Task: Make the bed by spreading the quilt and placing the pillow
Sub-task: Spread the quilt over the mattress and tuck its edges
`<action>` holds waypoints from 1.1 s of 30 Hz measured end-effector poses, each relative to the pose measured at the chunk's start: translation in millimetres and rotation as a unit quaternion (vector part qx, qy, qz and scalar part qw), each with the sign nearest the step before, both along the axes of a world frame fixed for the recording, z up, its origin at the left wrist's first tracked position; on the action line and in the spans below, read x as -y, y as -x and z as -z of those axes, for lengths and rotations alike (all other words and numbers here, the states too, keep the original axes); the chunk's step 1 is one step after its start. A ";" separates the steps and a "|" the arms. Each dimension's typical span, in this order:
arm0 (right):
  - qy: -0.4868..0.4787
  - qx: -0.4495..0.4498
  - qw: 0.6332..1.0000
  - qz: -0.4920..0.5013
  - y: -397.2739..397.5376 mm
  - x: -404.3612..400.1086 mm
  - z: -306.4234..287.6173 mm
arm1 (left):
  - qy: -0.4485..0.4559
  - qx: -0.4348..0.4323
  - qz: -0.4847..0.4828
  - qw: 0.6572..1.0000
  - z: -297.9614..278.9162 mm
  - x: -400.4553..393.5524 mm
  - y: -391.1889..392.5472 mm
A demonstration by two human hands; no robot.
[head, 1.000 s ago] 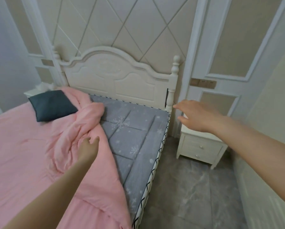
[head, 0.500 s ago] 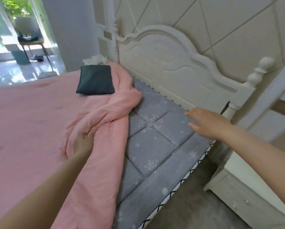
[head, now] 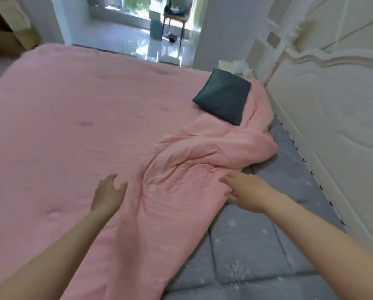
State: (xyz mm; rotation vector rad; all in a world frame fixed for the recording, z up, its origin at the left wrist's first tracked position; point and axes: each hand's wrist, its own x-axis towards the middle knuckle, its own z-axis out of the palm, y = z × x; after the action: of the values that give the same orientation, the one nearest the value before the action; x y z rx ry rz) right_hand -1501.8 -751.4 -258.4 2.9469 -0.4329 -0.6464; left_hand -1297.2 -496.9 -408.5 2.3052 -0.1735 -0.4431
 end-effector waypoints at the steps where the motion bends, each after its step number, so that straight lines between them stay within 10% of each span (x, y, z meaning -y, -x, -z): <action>1: 0.005 -0.017 0.999 -0.038 -20.8 0.2 13.6 | -0.009 -0.017 -0.012 1.000 15.0 -4.3 -2.4; 22: -0.001 -0.027 0.921 -0.388 -262.6 -82.4 265.1 | -0.064 -0.152 -0.209 0.964 211.3 -4.3 35.4; 33: 0.107 -0.074 0.872 -0.471 -266.4 -91.2 303.6 | -0.117 -0.089 -0.106 0.983 199.9 4.8 61.5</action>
State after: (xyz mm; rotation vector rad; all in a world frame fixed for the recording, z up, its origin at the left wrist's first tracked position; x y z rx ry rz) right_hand -1235.3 -660.2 -562.1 2.4144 0.8476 -0.5943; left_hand -1358.7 -501.7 -608.4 2.4642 0.2207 -0.5813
